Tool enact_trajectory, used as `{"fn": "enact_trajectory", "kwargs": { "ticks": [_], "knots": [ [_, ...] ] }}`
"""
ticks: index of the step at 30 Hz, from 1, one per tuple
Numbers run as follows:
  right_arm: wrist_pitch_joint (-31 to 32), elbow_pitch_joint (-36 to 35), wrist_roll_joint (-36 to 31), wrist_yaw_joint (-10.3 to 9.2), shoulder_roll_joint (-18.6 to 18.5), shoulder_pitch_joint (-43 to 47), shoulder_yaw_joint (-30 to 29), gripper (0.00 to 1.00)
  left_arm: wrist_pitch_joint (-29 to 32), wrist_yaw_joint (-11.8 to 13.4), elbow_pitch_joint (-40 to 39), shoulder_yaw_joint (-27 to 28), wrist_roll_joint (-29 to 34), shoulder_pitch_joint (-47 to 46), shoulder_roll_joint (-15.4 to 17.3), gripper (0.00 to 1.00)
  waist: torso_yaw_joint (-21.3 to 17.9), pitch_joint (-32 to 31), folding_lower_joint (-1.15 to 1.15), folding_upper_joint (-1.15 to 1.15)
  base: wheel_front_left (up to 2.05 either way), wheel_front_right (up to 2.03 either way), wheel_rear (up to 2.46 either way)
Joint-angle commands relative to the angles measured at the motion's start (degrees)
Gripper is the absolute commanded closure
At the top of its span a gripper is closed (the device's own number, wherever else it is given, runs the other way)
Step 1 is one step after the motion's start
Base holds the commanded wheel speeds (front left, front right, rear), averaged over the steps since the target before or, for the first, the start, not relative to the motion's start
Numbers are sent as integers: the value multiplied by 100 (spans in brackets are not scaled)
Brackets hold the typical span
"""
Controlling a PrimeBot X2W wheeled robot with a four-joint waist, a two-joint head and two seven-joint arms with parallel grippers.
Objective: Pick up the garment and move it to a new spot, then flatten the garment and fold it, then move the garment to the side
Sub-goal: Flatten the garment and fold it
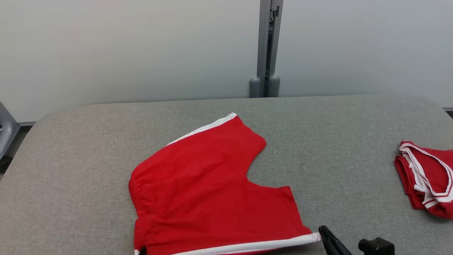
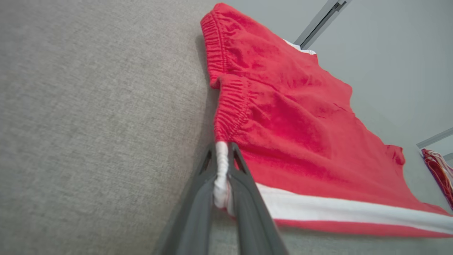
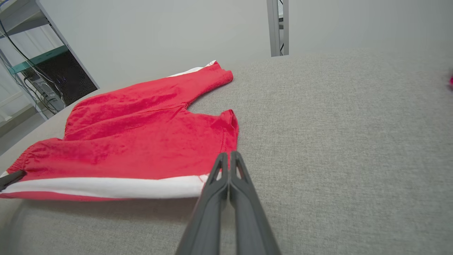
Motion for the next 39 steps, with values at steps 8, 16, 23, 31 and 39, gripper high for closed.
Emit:
{"fn": "enact_trajectory", "kwargs": {
  "ticks": [8, 16, 23, 31, 39],
  "knots": [
    [2, -134, -159, -3, -241, -1124, -110, 100, -9, -2, -975, -764, -548, -619, 156, 100, 313, 492, 0, 0, 0, 0, 0],
    [2, 600, -507, -3, -337, -3163, -217, 100, -9, -2, -1215, -1153, -1003, -1942, 216, 100, 897, 1414, 0, 0, 0, 0, 0],
    [3, 1572, -946, -3, -486, -4756, -229, 100, -9, -2, -1047, -1024, -1009, -2813, -6, 100, 1426, 2240, 0, 0, 0, 0, 0],
    [3, 2264, -1330, -4, -610, -5541, -451, 100, -10, -2, -1012, -1006, -1106, -3176, -122, 100, 1802, 2695, 0, 0, 0, 0, 0],
    [3, 2870, -1909, -3, -485, -6116, -934, 28, -9, -2, -1037, -1294, -1518, -3492, -119, 32, 1956, 2996, 0, 0, 0, 0, 0]
  ]
}}
